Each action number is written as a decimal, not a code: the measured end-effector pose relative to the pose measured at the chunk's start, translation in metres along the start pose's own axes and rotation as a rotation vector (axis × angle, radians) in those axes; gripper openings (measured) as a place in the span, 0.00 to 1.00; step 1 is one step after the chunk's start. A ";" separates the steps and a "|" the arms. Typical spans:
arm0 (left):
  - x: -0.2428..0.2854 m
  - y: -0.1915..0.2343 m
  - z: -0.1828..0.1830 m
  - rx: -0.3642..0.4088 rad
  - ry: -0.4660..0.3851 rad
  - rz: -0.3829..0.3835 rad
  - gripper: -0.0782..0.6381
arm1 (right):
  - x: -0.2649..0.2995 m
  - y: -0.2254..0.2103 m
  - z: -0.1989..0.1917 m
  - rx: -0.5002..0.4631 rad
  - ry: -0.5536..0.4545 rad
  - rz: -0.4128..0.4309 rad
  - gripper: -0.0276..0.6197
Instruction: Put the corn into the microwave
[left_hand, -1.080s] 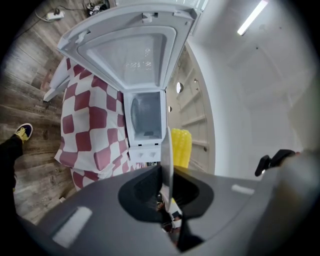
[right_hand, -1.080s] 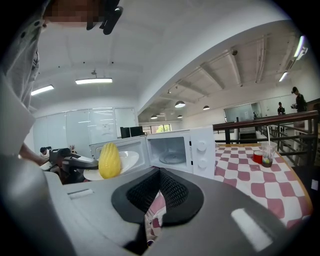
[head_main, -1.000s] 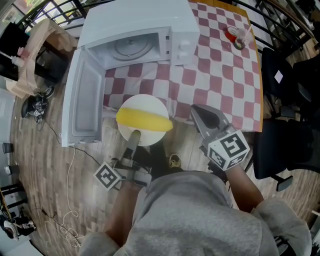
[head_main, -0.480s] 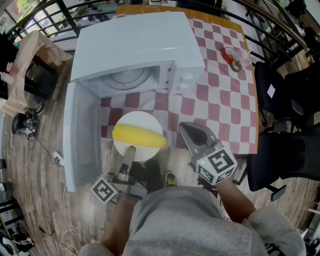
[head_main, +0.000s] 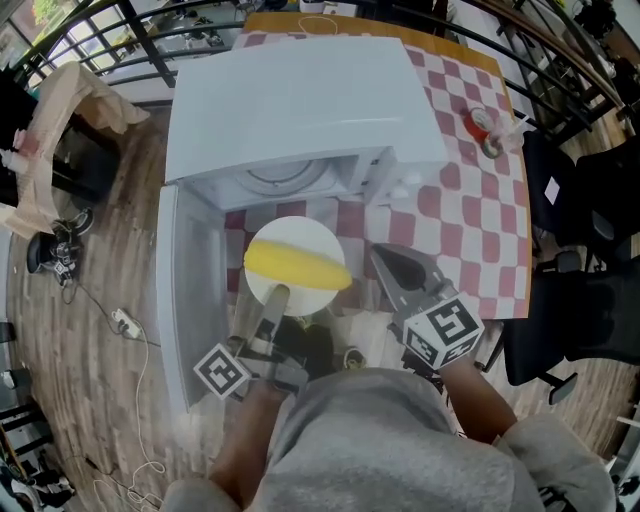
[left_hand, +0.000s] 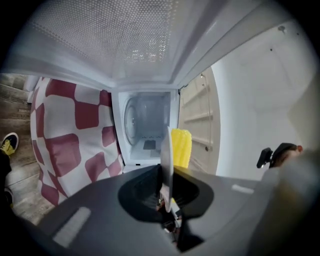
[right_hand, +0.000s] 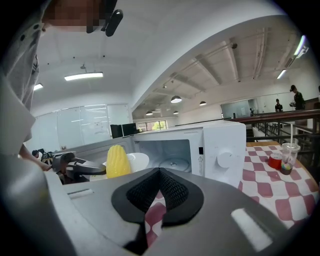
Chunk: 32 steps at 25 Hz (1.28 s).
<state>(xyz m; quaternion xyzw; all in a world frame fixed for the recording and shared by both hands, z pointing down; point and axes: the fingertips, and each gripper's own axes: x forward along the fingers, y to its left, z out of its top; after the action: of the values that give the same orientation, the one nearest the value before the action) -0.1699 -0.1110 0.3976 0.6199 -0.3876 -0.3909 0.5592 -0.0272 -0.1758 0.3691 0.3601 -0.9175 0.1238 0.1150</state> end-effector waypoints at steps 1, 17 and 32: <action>0.001 0.001 0.003 -0.005 0.003 0.001 0.15 | 0.003 0.000 0.002 0.000 0.000 -0.004 0.04; 0.017 0.009 0.025 -0.045 0.071 -0.010 0.15 | 0.037 0.001 0.011 0.006 0.007 -0.058 0.04; 0.031 0.018 0.030 -0.046 0.085 -0.013 0.15 | 0.052 0.006 0.020 -0.015 0.003 -0.112 0.04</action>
<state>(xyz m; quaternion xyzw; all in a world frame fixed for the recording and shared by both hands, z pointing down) -0.1861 -0.1521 0.4115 0.6254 -0.3503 -0.3765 0.5868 -0.0708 -0.2101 0.3647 0.4100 -0.8966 0.1107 0.1260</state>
